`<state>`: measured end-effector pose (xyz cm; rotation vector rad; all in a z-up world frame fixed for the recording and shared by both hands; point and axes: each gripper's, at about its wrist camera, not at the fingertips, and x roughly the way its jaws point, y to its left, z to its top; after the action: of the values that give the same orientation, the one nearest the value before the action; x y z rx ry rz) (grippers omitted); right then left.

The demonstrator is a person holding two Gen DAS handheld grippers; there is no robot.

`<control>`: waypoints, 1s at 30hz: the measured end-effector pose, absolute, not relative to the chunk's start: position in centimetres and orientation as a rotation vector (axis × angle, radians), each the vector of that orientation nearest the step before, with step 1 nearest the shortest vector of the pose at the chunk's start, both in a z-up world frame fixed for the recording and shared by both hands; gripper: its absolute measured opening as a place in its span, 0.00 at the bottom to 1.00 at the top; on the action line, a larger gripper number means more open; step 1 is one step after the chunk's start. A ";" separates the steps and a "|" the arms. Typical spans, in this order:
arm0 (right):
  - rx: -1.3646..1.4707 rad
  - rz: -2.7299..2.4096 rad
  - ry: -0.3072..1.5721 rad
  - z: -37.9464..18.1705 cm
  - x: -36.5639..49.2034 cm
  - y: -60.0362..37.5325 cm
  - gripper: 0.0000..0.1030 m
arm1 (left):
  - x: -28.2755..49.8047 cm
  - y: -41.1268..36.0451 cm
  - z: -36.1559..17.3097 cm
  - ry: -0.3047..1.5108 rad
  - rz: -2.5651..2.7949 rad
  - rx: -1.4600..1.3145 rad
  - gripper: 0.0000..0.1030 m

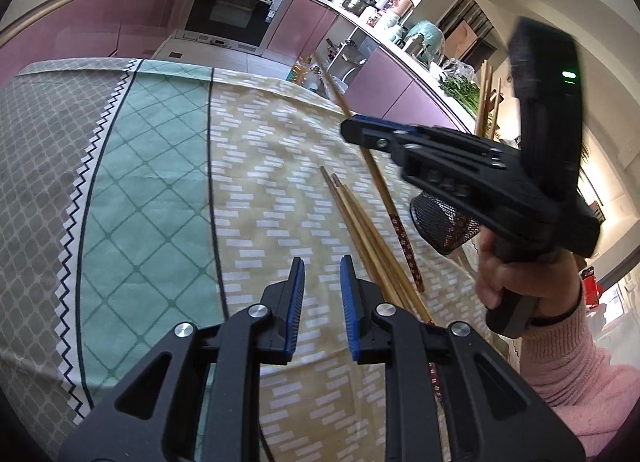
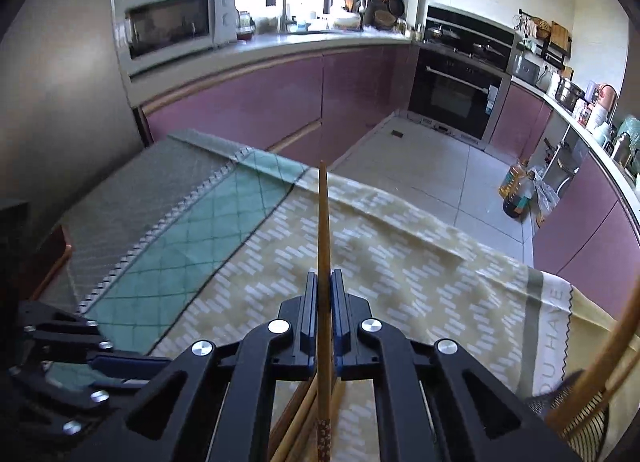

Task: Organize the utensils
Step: 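Lower the right gripper's chopstick into the mesh cup and release it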

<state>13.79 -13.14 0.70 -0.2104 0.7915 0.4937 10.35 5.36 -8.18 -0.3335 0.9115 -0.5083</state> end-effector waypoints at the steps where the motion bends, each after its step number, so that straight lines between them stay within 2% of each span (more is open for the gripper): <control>1: -0.194 0.506 0.770 1.5 13.0 -13.8 0.05 | 10.4 5.0 -8.1 0.911 -0.515 -0.328 0.17; 11: -0.020 0.517 0.552 8.9 6.2 -22.2 0.05 | 10.7 1.2 -8.0 0.923 -0.576 -0.256 0.17; 21: 0.064 0.411 0.352 14.5 3.5 -29.0 0.05 | 10.3 -1.0 -7.9 0.940 -0.592 -0.219 0.17; 24: 0.058 0.371 0.356 14.3 4.3 -30.2 0.05 | 10.4 -1.4 -8.0 0.946 -0.594 -0.210 0.17; 30: 0.062 0.374 0.509 10.7 7.1 -30.7 0.05 | 10.4 -1.8 -8.0 0.955 -0.586 -0.188 0.17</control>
<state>7.09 -30.72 10.71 0.0616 0.5087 0.3742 10.41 -1.82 -8.00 -0.1877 0.9551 -0.5864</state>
